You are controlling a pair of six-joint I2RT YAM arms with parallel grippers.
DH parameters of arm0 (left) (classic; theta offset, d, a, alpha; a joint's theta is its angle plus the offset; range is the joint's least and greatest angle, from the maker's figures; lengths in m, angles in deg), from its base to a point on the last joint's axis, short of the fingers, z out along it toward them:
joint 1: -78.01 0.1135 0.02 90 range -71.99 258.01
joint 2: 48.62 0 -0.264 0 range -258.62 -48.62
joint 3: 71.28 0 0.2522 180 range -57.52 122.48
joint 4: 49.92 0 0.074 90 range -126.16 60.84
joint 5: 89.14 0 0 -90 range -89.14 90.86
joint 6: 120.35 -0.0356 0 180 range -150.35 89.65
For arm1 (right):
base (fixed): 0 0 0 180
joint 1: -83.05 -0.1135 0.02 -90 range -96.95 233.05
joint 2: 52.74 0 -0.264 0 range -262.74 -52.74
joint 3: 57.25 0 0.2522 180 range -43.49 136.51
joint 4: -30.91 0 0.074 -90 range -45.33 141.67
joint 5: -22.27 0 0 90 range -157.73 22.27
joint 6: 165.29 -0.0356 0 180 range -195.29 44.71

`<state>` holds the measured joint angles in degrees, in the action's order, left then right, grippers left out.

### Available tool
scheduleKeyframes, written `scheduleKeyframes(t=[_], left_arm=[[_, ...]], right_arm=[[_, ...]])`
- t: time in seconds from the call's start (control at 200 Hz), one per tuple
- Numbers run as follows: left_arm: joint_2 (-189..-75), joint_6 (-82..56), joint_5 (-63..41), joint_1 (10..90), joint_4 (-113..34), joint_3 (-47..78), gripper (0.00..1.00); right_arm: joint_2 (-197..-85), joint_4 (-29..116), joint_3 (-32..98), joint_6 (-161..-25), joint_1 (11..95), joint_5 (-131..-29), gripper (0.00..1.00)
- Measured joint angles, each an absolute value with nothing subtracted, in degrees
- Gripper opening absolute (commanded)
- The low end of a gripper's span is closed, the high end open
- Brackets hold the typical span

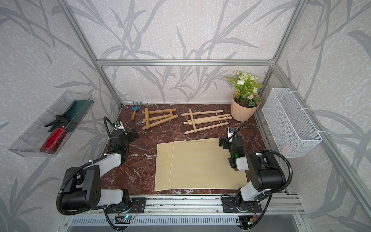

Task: Disassemble the easel
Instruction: Reset both arms

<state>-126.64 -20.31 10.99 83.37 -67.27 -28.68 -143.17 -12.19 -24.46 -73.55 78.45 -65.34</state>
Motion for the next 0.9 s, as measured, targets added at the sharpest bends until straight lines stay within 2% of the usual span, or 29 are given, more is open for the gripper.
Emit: scheduleKeyframes(t=[0.155, 0.455, 0.9], left_arm=[[-128.06, -20.77, 10.27, 83.13, -68.10, -28.92, 0.99], [-136.78, -25.82, 10.03, 78.15, -86.53, -38.34, 0.99], [-138.55, -27.24, 9.98, 78.81, -88.08, -36.46, 0.99]], right_arm=[[-143.17, -12.45, -24.46, -72.70, 78.05, -66.32, 0.99], [-143.17, -12.45, -24.42, -71.15, 78.01, -69.34, 0.99], [-143.17, -10.33, -22.73, -70.95, 78.08, -69.69, 0.99]])
